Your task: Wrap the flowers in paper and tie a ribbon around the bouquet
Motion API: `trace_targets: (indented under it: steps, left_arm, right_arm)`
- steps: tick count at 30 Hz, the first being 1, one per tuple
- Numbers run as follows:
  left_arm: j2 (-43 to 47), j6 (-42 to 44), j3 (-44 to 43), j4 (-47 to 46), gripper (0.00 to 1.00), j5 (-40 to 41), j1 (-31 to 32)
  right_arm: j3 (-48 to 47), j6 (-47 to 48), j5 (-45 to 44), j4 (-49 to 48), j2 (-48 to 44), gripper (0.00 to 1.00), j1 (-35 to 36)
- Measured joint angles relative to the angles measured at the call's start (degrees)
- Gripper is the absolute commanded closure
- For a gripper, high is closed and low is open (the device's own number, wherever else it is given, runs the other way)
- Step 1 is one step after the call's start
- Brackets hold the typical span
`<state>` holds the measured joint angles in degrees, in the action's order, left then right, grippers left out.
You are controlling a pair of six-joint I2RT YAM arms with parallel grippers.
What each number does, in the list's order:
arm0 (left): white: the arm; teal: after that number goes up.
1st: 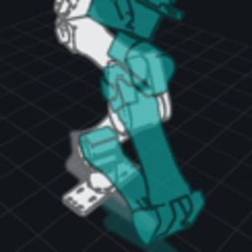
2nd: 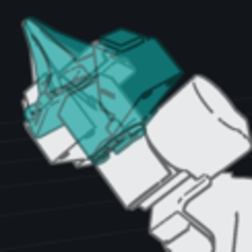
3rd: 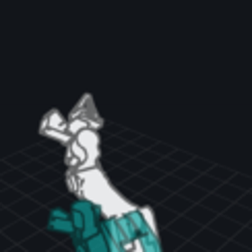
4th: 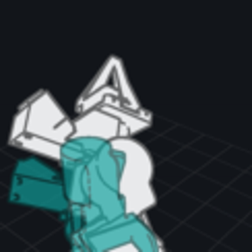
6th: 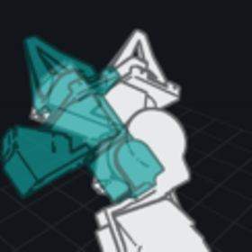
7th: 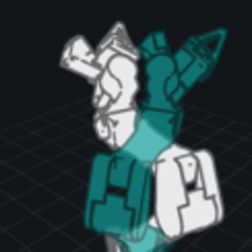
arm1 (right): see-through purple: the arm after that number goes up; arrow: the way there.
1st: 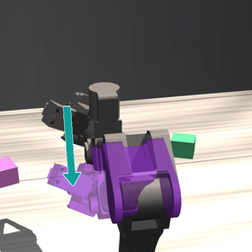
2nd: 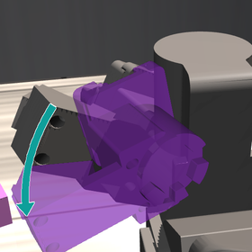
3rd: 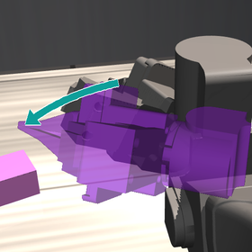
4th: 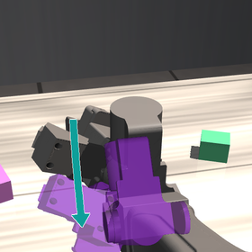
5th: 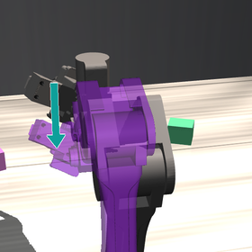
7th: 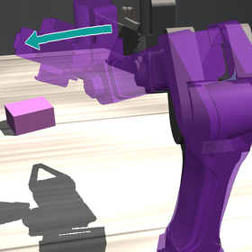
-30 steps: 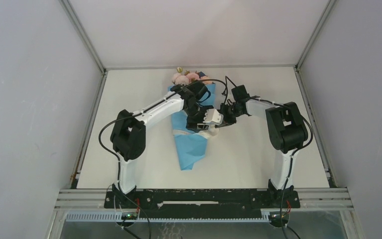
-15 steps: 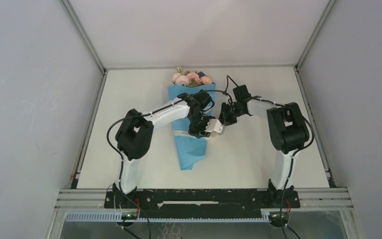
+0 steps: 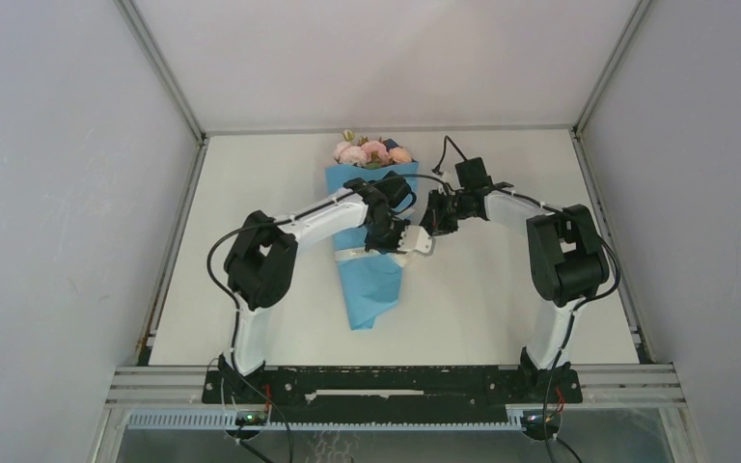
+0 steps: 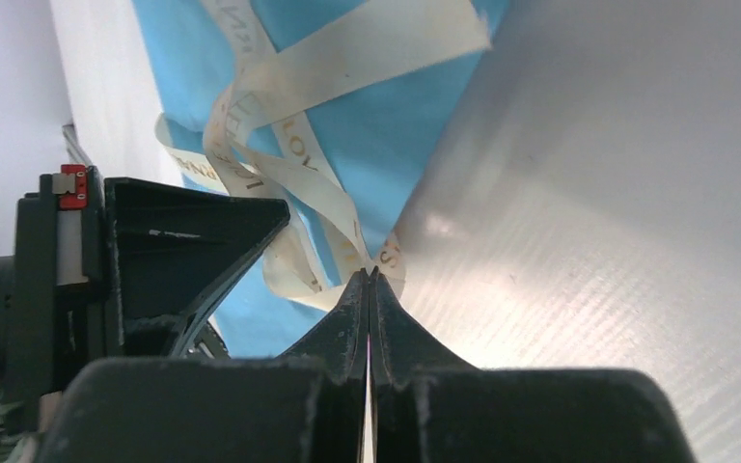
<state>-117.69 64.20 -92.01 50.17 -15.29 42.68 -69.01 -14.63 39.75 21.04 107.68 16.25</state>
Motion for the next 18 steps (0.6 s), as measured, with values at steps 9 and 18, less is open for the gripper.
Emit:
trace_targets:
  steps: [9, 18]
  left_arm:
    - [1.0, -7.4, -13.2, 6.9, 1.00, -3.7, -3.1]
    - [2.6, -12.0, -18.7, 11.2, 1.00, -6.2, -4.6]
  right_arm:
    - [-0.9, -5.3, 5.4, -9.8, 0.7, 1.00, 2.1]
    - [-5.1, -5.3, 13.3, -13.0, 7.7, 1.00, 5.4]
